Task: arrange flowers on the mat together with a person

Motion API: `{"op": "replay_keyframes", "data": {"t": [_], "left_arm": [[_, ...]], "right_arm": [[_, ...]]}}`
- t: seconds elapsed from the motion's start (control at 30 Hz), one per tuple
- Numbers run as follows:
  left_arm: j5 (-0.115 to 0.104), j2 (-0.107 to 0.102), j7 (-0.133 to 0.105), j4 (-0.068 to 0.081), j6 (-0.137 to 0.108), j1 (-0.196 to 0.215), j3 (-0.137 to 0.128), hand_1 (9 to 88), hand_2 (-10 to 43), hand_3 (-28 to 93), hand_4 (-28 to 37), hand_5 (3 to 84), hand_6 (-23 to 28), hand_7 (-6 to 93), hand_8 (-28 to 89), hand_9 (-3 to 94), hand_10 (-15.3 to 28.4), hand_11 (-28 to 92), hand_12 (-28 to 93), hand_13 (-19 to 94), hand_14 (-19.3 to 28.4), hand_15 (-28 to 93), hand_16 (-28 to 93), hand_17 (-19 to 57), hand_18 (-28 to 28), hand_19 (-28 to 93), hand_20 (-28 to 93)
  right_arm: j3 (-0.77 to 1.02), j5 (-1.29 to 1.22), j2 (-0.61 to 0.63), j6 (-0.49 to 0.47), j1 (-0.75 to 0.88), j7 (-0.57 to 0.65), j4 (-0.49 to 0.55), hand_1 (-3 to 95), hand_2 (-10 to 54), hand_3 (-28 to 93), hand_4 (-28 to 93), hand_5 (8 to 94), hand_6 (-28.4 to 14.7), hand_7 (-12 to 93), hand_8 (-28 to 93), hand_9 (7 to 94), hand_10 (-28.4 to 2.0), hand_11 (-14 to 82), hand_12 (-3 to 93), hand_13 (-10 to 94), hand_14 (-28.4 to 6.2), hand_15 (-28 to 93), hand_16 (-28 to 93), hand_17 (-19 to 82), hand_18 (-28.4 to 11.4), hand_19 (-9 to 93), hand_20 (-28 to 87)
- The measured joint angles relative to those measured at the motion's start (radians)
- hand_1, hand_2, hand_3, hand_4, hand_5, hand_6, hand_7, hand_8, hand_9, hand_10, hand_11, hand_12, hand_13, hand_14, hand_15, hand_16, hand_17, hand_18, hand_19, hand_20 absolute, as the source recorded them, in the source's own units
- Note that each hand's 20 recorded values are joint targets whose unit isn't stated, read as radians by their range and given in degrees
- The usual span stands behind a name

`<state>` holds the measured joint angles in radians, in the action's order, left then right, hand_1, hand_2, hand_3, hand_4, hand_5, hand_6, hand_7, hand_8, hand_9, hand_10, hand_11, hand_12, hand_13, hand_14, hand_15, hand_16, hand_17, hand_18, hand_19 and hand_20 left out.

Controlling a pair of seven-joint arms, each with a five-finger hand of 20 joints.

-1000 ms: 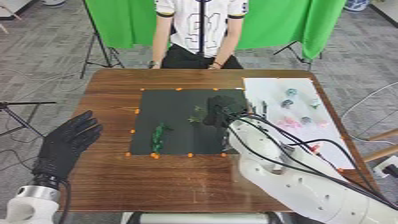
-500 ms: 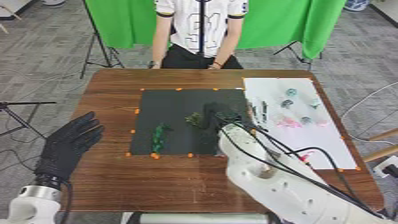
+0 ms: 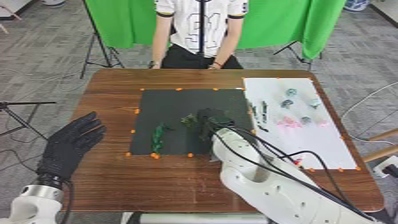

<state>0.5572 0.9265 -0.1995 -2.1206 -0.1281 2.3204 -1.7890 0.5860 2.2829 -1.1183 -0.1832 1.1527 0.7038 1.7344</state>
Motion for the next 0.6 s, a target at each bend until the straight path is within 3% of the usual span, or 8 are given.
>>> {"op": "replay_keyframes", "data": {"t": [0.37, 0.4, 0.43, 0.6], "left_arm": [[0.0, -0.002, 0.011, 0.006, 0.01, -0.01, 0.005, 27.8, 2.4, 73, -20.1, 40.7, 6.2, 17.8, -9, 33.6, 14.2, 27, 13, 27, 16.0, 37, -2, -7.4, 20.5, 48, 10], [0.0, -0.002, 0.013, 0.007, 0.011, -0.012, 0.005, 27.8, 2.4, 73, -20.1, 40.7, 6.2, 17.8, -9, 33.5, 14.2, 27, 13, 27, 16.0, 37, -2, -7.4, 20.4, 48, 10], [0.001, -0.003, 0.015, 0.008, 0.012, -0.014, 0.006, 27.8, 2.4, 73, -20.1, 40.7, 6.2, 17.8, -9, 33.6, 14.2, 27, 13, 27, 16.0, 37, -2, -7.4, 20.4, 48, 10], [0.002, -0.003, 0.023, 0.012, 0.017, -0.023, 0.01, 27.8, 2.5, 73, -20.1, 40.7, 6.3, 17.8, -9, 33.6, 14.1, 27, 13, 27, 16.0, 37, -2, -7.4, 20.3, 48, 10]], "right_arm": [[0.003, 0.001, -0.04, -0.002, 0.035, -0.012, 0.018, 28.8, -2.1, 90, -6, 87.4, 3.0, 55, 15, 93.2, -8.4, 67.8, 36.4, 87, -8.8, 90, 31, 47, -22.6, 93, 31], [0.003, 0.001, -0.045, -0.002, 0.037, -0.011, 0.018, 28.6, -1.4, 90, -7, 87.4, 2.9, 56, 12, 93.2, -8.3, 67.8, 36.4, 87, -8.7, 90, 31, 47, -22.6, 93, 31], [0.003, 0.001, -0.05, -0.003, 0.039, -0.01, 0.016, 28.3, 0.8, 89, -8, 88.2, 2.6, 60, -4, 93.4, -8.2, 67.8, 35.7, 87, -8.7, 90, 31, 47, -22.5, 93, 31], [-0.001, 0.002, -0.067, -0.004, 0.045, -0.007, 0.003, 28.3, 1.4, 86, -13, 89.5, 2.6, 60, -9, 93.7, -8.3, 67.4, 35.8, 87, -8.8, 90, 31, 47, -22.6, 93, 31]]}}
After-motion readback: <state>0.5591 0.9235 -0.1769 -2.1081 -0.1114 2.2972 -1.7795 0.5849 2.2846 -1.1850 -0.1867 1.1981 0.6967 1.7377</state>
